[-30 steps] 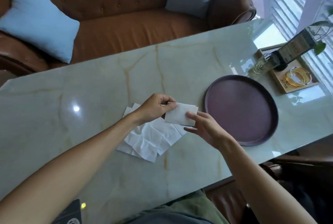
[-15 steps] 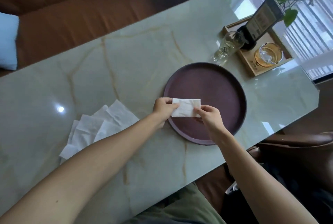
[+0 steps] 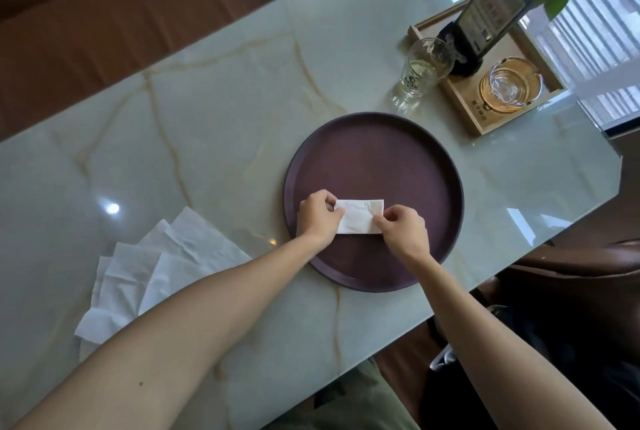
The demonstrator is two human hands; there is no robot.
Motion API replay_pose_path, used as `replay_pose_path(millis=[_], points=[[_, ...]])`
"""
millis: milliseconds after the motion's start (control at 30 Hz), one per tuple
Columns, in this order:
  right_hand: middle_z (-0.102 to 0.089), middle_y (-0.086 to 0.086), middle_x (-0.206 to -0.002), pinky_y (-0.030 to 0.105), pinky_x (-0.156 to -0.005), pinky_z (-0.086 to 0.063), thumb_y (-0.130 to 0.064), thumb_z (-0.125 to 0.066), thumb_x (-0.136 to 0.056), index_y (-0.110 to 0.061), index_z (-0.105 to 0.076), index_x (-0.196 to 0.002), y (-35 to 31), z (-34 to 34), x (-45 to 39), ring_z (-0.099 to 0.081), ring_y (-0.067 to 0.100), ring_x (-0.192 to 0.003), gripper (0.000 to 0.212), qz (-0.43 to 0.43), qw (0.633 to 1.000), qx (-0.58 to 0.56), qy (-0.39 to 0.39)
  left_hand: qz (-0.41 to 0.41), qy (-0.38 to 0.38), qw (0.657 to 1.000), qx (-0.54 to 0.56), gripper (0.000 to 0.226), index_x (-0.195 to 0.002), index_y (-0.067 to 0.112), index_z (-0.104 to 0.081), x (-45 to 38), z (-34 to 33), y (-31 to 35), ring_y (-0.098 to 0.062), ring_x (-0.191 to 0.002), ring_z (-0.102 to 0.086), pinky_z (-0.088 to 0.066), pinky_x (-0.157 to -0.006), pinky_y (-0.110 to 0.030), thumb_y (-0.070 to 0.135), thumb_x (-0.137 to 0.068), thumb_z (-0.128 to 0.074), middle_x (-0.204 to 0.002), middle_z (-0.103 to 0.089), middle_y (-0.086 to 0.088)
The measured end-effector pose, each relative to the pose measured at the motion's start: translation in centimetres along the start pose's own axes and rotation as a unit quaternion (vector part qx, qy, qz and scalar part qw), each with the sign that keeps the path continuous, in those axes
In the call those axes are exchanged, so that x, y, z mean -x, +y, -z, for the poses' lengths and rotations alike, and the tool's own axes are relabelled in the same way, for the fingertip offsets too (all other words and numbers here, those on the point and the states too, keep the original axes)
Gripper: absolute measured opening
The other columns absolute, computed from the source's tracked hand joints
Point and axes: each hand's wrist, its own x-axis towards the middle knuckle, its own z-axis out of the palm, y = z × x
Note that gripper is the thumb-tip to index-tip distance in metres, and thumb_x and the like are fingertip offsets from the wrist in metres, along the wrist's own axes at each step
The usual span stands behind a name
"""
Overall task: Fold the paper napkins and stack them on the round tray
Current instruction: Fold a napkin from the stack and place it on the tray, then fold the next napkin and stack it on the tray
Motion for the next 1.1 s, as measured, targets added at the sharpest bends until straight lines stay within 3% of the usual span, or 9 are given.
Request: replay_pose_path(millis=[233, 367, 500, 667, 800, 933, 1100], points=[[-0.064, -0.005, -0.083, 0.034, -0.071, -0.044, -0.038, -0.057, -0.088, -0.022, -0.061, -0.084, -0.1, 0.0, 0.0, -0.061, 0.027, -0.081, 0.017, -0.023, 0.997, 0.065, 0.028, 0.000, 0.022, 0.999, -0.031, 0.025, -0.088, 0.019, -0.055, -0.3, 0.5, -0.6, -0.018, -0.071, -0.061, -0.040, -0.065, -0.027, 0.022, -0.081, -0.078, -0.069, -0.061, 0.008], [-0.066, 0.004, -0.094, 0.037, -0.077, -0.047, -0.030, -0.054, -0.090, -0.019, -0.060, -0.092, -0.2, 1.0, 0.4, -0.061, 0.035, -0.087, 0.013, -0.032, 0.992, 0.106, 0.066, 0.008, 0.042, 0.999, -0.018, 0.019, -0.089, 0.017, -0.057, -0.3, 1.7, -0.8, -0.025, -0.079, -0.067, -0.047, -0.067, -0.030, 0.016, -0.083, -0.076, -0.068, -0.059, 0.009], [-0.068, 0.002, -0.091, 0.037, -0.074, -0.048, -0.032, -0.052, -0.089, -0.019, -0.059, -0.089, -1.7, 0.8, 1.3, -0.061, 0.030, -0.082, 0.015, 0.024, 0.993, 0.089, 0.075, -0.003, 0.025, 0.999, 0.040, 0.016, -0.089, 0.017, -0.063, 0.9, 4.3, -1.7, -0.022, -0.076, -0.069, -0.051, -0.069, -0.029, 0.021, -0.083, -0.077, -0.071, -0.064, 0.005], [-0.069, 0.001, -0.089, 0.040, -0.076, -0.051, -0.026, -0.061, -0.089, -0.015, -0.060, -0.087, -7.1, -3.0, 3.7, -0.063, 0.027, -0.085, 0.012, 0.167, 0.984, 0.057, 0.010, 0.007, 0.034, 0.998, 0.052, 0.016, -0.091, 0.019, -0.068, 3.2, 10.6, -5.8, -0.014, -0.073, -0.063, -0.048, -0.073, -0.025, 0.024, -0.080, -0.079, -0.073, -0.064, 0.009], [-0.066, 0.002, -0.087, 0.035, -0.069, -0.041, -0.026, -0.066, -0.088, -0.014, -0.057, -0.086, -12.0, -7.9, 6.5, -0.061, 0.029, -0.086, 0.016, 0.238, 0.965, 0.089, -0.059, 0.038, 0.063, 0.994, 0.078, 0.022, -0.096, 0.015, -0.068, 5.5, 16.0, -10.3, -0.019, -0.084, -0.067, -0.053, -0.082, -0.030, 0.024, -0.081, -0.080, -0.089, -0.070, 0.001], [-0.069, 0.006, -0.109, 0.033, -0.083, -0.045, -0.032, -0.072, -0.087, -0.015, -0.062, -0.118, -16.2, -13.4, 9.8, -0.065, 0.027, -0.102, 0.037, 0.288, 0.941, 0.123, -0.131, 0.069, 0.113, 0.986, 0.101, 0.032, -0.110, 0.011, -0.065, 7.9, 21.0, -15.3, -0.018, -0.099, -0.063, -0.048, -0.086, -0.026, 0.024, -0.084, -0.078, -0.105, -0.064, 0.000], [-0.064, 0.005, -0.128, 0.034, -0.092, -0.048, -0.031, -0.074, -0.088, -0.015, -0.052, -0.136, -19.5, -19.3, 13.6, -0.062, 0.025, -0.113, 0.055, 0.323, 0.910, 0.154, -0.208, 0.114, 0.172, 0.970, 0.133, 0.053, -0.125, 0.011, -0.060, 10.3, 25.1, -21.6, -0.020, -0.119, -0.059, -0.045, -0.093, -0.027, 0.029, -0.080, -0.083, -0.126, -0.062, -0.006]])
